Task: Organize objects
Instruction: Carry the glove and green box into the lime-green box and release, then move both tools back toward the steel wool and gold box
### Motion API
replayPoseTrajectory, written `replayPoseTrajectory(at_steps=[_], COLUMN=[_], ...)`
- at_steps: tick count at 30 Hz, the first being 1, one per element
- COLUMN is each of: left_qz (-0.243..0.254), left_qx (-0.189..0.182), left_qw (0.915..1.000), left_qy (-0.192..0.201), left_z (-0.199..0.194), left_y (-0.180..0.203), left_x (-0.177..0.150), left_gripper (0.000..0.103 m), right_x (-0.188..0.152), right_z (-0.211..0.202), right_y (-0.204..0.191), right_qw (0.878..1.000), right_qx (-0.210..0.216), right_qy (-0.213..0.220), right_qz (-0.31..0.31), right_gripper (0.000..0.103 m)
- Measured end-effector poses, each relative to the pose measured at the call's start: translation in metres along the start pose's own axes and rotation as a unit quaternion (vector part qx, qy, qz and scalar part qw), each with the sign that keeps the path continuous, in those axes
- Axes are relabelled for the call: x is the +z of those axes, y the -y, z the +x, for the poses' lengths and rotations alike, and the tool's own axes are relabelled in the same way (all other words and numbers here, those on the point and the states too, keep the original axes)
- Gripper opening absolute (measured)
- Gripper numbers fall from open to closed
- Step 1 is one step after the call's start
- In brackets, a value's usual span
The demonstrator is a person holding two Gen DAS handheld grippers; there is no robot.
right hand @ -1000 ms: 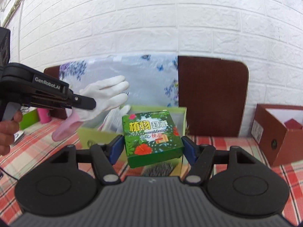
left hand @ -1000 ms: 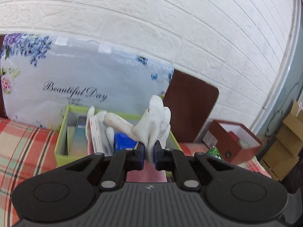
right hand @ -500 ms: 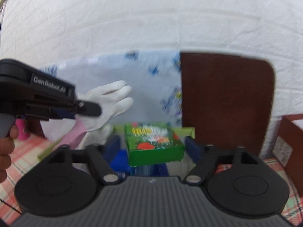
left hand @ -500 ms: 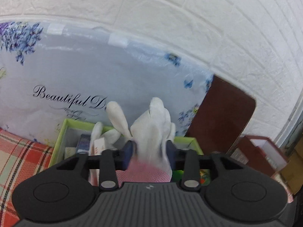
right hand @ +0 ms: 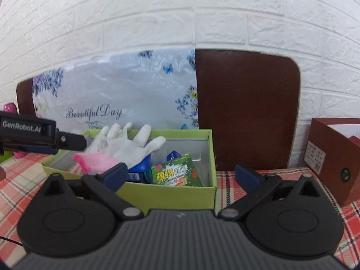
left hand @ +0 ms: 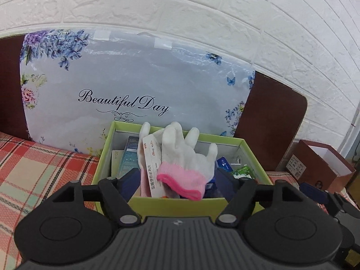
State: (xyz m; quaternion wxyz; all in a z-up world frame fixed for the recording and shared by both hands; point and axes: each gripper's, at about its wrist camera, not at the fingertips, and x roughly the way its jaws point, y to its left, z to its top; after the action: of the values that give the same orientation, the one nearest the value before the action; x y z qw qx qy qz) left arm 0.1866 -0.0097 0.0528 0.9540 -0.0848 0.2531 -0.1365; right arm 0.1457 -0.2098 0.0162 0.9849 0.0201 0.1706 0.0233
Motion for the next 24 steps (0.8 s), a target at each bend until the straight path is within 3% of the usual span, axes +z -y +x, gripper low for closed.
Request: replayPoseTrajectory(at_steps=[4,7,16,24], left_qz=[0.011,0.029,0.054,0.048], left_qx=[0.009,0.023,0.056,0.063], left_qw=[0.9999,0.9993,0.9957,0.9945], left_qy=[0.01,-0.001,-0.05,-0.068], left_z=[-0.04,-0.057,-0.074,-0.074], left_y=[0.017,0.03,0.042,0.04], left_x=[-0.019,-0.039,-0.094,-0.113], left_gripper=[0.081,0.082,0.082,0.082], right_x=[-0.004,-0.017,-0.072,-0.108], right_z=[-0.042,-0.065,-0.112,-0.122], right_y=[0.006,0.011,0.025,0.031], right_qw=[0.999,0.998,0.993,0.986], right_qx=[0.02,0.038,0.035,0.019], right_qy=[0.003,-0.019,-0.069,-0.113], right_qz=[0.028,0.043,0.087,0.117], right_gripper=[0.103,0.103,0.103,0.103])
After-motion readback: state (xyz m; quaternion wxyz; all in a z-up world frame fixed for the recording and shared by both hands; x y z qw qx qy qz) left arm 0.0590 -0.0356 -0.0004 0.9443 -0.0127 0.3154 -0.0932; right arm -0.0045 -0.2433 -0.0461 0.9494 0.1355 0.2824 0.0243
